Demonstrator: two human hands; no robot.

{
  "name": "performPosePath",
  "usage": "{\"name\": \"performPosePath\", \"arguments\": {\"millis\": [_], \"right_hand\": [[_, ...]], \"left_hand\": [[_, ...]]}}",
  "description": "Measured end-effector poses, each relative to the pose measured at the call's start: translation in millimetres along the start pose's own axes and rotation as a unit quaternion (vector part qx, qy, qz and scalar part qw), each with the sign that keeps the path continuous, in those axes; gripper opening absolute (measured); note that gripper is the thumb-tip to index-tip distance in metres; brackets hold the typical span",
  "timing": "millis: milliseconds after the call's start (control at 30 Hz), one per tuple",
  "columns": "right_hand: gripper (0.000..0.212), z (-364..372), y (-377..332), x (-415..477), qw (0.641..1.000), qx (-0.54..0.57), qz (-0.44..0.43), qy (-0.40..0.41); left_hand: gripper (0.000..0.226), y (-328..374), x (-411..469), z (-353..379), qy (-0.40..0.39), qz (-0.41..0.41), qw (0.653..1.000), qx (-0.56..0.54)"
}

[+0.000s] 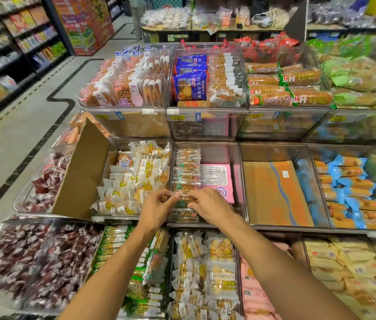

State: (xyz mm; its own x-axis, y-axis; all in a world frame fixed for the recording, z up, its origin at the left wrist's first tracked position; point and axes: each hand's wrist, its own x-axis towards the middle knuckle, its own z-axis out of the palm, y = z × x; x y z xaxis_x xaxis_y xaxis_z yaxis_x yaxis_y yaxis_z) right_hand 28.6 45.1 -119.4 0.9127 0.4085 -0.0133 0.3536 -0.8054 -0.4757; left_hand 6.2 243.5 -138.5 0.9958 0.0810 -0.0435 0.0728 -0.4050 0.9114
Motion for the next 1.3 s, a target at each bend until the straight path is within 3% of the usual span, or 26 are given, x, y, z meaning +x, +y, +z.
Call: {"name": "performPosePath", "arguments": {"millis": [100, 200, 333, 467, 600, 700, 833, 900, 1000, 1100, 1200, 1300], "right_hand": [[0.035, -2, 4, 2, 0.999, 0.046, 0.012, -0.024], [0.030, -2, 11, -6, 0.996, 0.082, 0.012, -0.017], [0.004, -21, 33, -9, 0.977, 0.176, 0.077, 0.092], [0.003, -51, 59, -4, 0.959, 0.182, 0.112, 0.187], [0.006, -63, 66, 2, 0.974, 0.112, 0.105, 0.169], [0.019, -64, 68, 5, 0.985, 0.101, 0.067, 0.121], [0.018, -63, 72, 2, 0.962, 0.202, 0.092, 0.159], [0.017, -61, 73, -3, 0.940, 0.249, 0.121, 0.200], [0.041, -54, 78, -12, 0.941, 0.163, 0.185, 0.232], [0.070, -34, 94, -24, 0.943, 0.066, 0.284, 0.158], [0.071, -12, 103, -37, 0.951, 0.041, 0.297, 0.073], [0.076, -7, 104, -40, 0.949, 0.052, 0.303, 0.065]], "left_hand": [[0.015, 1, -2, -5, -0.005, -0.044, 0.996, -0.071], [0.012, 8, -11, -8, -0.026, -0.026, 0.994, -0.106], [0.021, 6, -19, -12, -0.024, -0.003, 0.995, -0.097], [0.014, -3, -13, -7, -0.008, 0.029, 0.999, 0.019], [0.052, 22, 17, 3, -0.013, 0.072, 0.996, 0.050], [0.076, 58, 52, 13, -0.084, 0.095, 0.991, 0.047], [0.035, 89, 87, 30, -0.159, 0.109, 0.978, 0.082], [0.024, 94, 97, 39, -0.178, 0.094, 0.977, 0.077], [0.018, 95, 114, 52, -0.176, 0.067, 0.978, 0.090], [0.016, 99, 133, 65, -0.129, 0.055, 0.979, 0.147], [0.011, 106, 151, 85, -0.100, 0.058, 0.970, 0.214], [0.008, 110, 163, 105, -0.084, 0.017, 0.966, 0.243]]}}
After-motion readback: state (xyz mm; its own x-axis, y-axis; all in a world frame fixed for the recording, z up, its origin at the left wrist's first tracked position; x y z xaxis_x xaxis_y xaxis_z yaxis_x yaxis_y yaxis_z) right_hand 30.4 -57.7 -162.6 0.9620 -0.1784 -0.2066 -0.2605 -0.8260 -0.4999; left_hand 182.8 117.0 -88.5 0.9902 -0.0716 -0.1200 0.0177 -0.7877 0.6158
